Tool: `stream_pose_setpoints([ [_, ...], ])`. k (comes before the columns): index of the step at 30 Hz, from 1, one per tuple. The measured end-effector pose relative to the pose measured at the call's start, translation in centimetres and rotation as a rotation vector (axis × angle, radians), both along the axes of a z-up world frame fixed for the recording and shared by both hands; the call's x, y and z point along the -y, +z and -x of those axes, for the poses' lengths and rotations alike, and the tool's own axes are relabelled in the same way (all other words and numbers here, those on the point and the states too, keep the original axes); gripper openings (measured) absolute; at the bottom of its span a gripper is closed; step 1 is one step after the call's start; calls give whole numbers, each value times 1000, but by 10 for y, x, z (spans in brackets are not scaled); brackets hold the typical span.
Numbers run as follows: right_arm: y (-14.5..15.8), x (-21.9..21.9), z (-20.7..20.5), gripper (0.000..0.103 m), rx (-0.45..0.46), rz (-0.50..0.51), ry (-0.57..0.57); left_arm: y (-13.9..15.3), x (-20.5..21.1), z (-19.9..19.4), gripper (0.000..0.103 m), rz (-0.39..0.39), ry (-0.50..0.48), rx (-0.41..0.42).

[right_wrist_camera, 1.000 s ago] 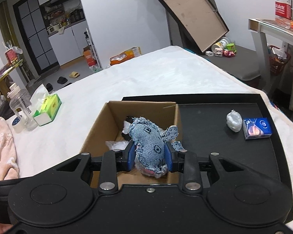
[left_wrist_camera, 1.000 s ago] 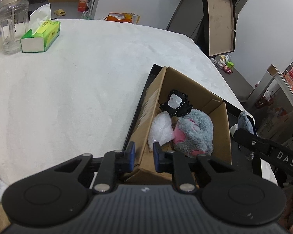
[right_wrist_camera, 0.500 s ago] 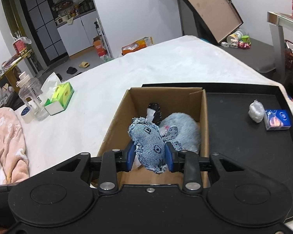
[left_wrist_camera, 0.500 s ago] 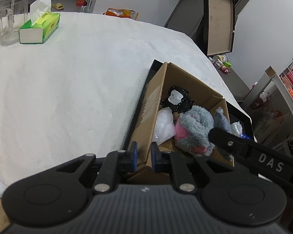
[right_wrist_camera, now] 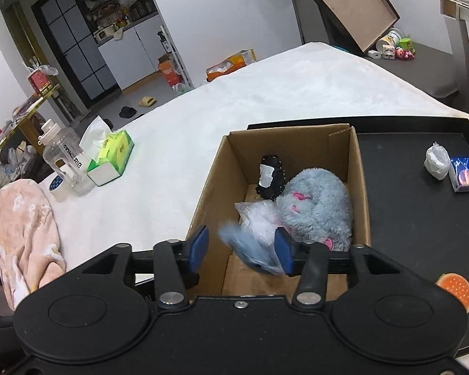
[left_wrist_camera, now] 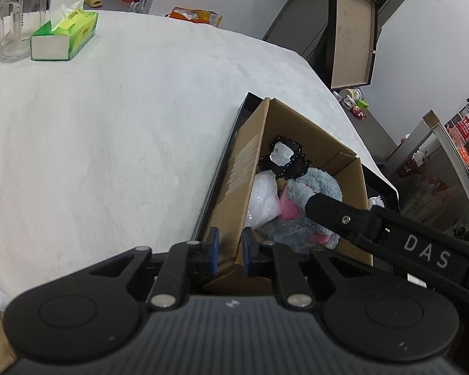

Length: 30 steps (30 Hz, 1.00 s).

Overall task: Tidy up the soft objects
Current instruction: 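Open the right tool to release the denim plush into the box, then move the right tool to the burger plush and grasp it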

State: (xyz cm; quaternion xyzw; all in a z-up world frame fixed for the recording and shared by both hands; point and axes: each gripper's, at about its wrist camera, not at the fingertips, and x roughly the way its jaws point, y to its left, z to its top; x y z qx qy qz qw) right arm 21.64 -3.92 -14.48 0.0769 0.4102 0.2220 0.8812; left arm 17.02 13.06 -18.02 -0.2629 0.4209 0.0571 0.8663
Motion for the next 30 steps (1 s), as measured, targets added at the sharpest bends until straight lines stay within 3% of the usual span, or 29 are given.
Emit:
stream_pose_setpoints([
  [14, 2, 36, 0, 55, 2, 22, -44, 5, 8, -1, 17, -56, -10, -17],
  [22, 4, 68, 1, 68, 23, 48, -91, 8, 14, -3, 34, -95, -5, -37],
  [30, -11, 96, 2, 71, -10, 78, -113, 12, 26, -7, 48, -144, -23, -40],
])
